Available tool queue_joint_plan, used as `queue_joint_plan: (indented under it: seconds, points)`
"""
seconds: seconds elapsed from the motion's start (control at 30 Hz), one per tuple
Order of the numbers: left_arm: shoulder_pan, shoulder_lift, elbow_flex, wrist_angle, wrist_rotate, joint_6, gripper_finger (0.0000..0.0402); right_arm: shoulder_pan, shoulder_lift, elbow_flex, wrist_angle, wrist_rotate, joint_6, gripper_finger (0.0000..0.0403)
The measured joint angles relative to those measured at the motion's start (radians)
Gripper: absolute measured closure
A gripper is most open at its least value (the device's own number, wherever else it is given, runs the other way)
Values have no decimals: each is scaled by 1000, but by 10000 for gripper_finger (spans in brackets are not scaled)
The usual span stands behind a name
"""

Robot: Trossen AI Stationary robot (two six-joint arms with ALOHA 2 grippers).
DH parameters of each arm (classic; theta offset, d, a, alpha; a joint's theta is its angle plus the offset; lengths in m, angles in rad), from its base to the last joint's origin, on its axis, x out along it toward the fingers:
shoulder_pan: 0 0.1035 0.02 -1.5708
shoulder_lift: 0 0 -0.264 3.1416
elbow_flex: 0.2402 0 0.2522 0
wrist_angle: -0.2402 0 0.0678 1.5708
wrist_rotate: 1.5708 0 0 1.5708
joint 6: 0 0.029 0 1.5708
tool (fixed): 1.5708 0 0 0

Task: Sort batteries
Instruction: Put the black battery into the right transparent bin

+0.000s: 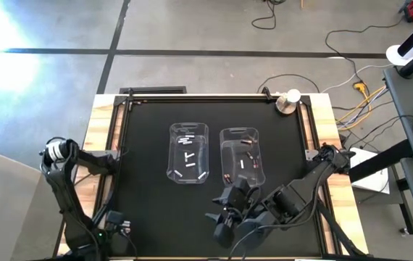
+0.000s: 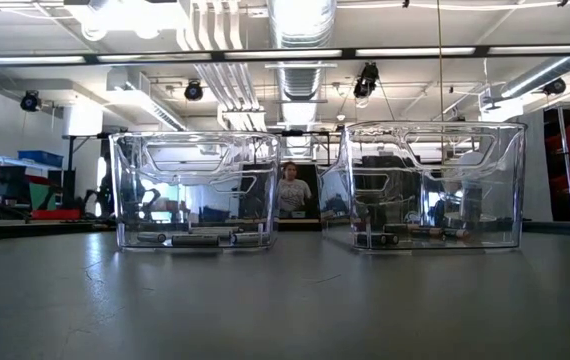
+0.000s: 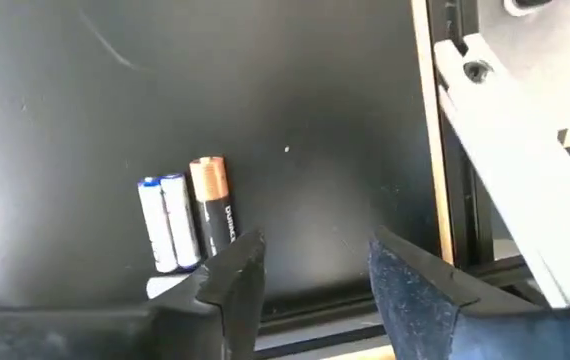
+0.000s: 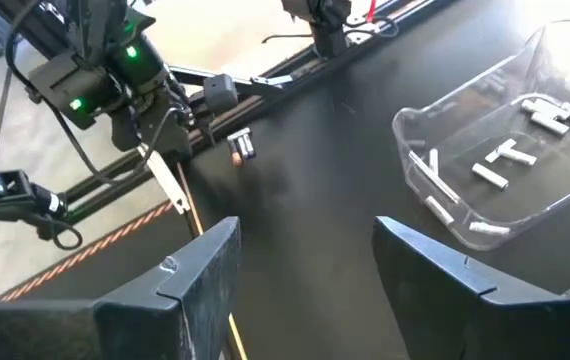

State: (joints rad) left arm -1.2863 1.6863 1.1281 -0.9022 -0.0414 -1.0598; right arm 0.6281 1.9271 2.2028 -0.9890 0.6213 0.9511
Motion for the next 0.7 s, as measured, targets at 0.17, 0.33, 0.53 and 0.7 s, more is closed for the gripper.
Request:
queue_joint_plan:
  seconds: [0.17, 0.33, 0.53, 0.7]
  points:
    - [14, 0, -48, 18, -15, -55, 270, 0, 10, 0, -2, -1, -2, 184]
    - [45, 0, -77, 22, -20, -59, 286, 0, 12, 0, -4, -1, -1, 184]
    - [68, -1, -78, 37, -20, -46, 287, 0, 12, 0, -4, -1, -2, 184]
    - [68, -1, -97, 43, -17, -46, 287, 0, 12, 0, -5, -1, -8, 184]
